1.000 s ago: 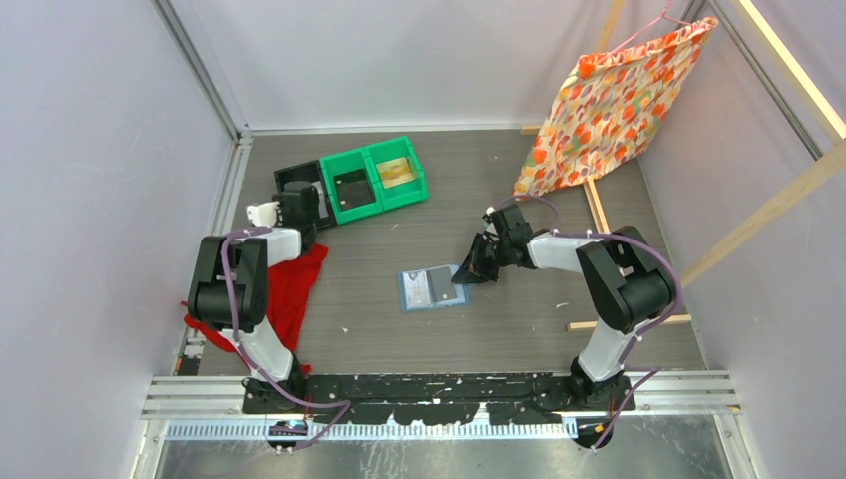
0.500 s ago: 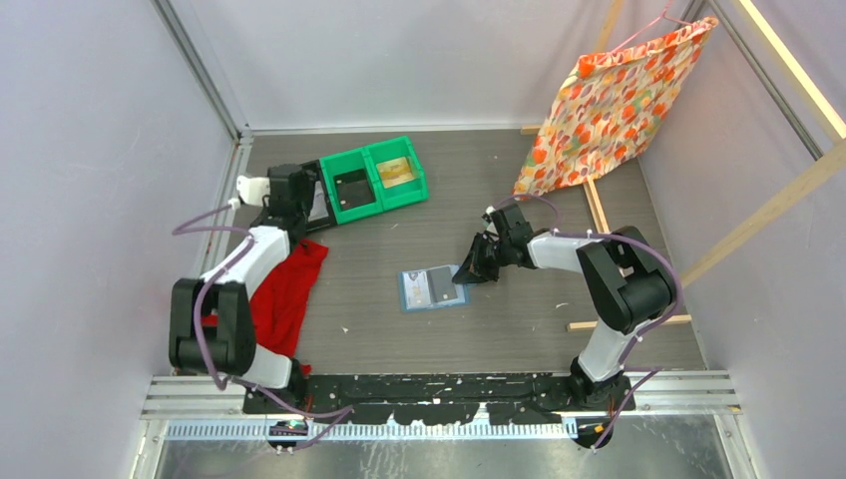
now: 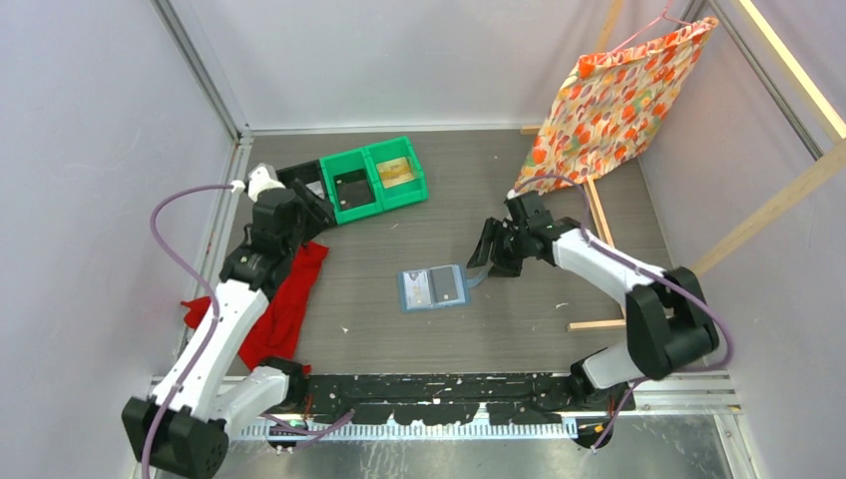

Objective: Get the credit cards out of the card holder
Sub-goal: Reset both arms

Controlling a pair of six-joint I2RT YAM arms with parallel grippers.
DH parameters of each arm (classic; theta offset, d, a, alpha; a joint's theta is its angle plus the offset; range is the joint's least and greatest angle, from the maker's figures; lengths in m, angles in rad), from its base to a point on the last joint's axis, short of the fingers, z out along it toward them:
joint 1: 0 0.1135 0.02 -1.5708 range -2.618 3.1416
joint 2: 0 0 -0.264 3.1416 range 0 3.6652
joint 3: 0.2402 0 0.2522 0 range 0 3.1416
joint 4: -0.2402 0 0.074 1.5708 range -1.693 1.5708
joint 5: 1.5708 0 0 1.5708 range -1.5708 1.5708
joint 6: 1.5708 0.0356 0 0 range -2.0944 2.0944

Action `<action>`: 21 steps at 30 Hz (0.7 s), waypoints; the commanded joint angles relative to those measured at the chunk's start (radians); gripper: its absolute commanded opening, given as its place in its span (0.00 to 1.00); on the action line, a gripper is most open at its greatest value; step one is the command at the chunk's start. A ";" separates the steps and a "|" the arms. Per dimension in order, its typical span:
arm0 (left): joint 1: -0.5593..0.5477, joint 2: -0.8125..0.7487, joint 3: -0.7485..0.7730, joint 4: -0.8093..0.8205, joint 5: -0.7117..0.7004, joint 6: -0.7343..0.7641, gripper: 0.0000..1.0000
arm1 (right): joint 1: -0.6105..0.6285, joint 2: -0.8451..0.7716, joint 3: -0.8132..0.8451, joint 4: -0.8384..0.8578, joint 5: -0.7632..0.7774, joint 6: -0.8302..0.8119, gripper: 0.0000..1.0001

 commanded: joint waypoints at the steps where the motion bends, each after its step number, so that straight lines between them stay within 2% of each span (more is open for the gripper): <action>1: -0.018 -0.132 -0.038 -0.196 0.071 0.144 0.55 | -0.001 -0.153 0.129 -0.169 0.135 -0.074 0.66; 3: -0.023 -0.186 -0.058 -0.249 0.089 0.183 0.55 | -0.001 -0.208 0.172 -0.230 0.222 -0.107 0.73; 7: -0.036 -0.276 -0.084 -0.339 0.133 0.263 0.55 | -0.001 -0.303 0.266 -0.337 0.403 -0.167 0.79; 8: -0.038 -0.292 -0.086 -0.364 0.141 0.276 0.55 | -0.001 -0.329 0.282 -0.352 0.460 -0.171 0.89; 10: -0.038 -0.319 -0.098 -0.406 0.157 0.306 0.55 | -0.001 -0.379 0.289 -0.355 0.570 -0.175 0.94; 16: -0.049 -0.339 -0.104 -0.435 0.147 0.290 0.55 | -0.002 -0.501 0.264 -0.349 0.766 -0.152 0.98; 21: -0.048 -0.346 -0.118 -0.424 0.149 0.260 0.55 | -0.001 -0.545 0.222 -0.356 0.784 -0.128 0.99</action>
